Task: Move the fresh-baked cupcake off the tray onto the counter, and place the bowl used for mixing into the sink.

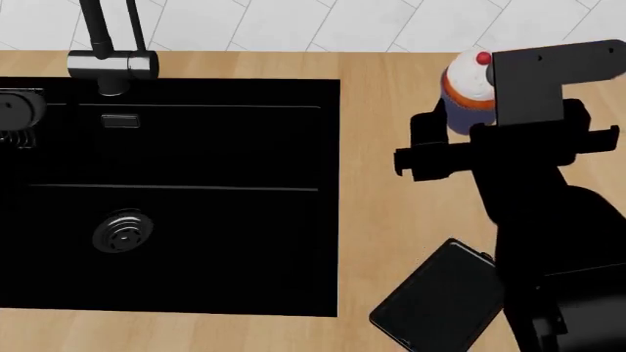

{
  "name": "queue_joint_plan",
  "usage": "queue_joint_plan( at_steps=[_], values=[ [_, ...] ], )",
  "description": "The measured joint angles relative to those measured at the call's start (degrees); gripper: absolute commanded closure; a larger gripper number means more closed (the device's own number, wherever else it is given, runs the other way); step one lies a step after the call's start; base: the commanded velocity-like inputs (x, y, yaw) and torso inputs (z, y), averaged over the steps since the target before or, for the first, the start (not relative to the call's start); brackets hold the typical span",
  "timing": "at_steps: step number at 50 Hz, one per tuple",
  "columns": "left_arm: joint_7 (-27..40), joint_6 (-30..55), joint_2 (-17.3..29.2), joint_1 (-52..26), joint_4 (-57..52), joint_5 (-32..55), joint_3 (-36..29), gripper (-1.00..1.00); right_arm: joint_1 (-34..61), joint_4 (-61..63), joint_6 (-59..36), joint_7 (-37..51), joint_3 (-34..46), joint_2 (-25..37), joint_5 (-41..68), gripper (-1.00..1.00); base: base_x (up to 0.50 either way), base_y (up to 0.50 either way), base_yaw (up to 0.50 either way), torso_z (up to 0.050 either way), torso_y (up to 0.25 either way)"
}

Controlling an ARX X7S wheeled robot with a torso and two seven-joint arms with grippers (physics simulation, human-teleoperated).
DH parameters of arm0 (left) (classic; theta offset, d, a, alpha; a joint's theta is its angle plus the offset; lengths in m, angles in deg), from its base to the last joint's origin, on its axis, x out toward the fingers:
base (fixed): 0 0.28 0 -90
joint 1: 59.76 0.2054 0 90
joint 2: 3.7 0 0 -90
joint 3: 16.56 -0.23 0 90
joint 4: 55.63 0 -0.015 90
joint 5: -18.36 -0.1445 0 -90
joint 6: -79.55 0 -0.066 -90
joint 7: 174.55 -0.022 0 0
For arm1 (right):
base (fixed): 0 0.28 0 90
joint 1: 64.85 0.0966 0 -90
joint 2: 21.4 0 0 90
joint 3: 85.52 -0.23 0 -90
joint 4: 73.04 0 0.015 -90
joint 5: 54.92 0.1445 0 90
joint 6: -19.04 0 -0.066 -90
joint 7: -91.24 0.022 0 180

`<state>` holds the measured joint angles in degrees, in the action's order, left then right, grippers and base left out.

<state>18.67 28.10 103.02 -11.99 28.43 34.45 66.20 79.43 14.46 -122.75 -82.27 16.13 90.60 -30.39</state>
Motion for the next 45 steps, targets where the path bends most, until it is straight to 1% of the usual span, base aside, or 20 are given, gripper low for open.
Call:
queue_joint_plan(
  at_steps=[16,45],
  values=[
    [-0.09,-0.49,-0.10,0.21,0.70,0.24,-0.60,-1.00,1.74,-16.90,9.78,-3.15,2.57,-1.04,-3.51,1.00,0.00,0.00,0.00,0.000,0.000],
    [0.34,-0.17,0.22,0.45,0.18,0.58,-1.37,-1.00,1.08,-31.65,18.62,-5.43,4.11,-2.40,-5.50,1.00,0.00,0.00,0.00,0.000,0.000]
  ],
)
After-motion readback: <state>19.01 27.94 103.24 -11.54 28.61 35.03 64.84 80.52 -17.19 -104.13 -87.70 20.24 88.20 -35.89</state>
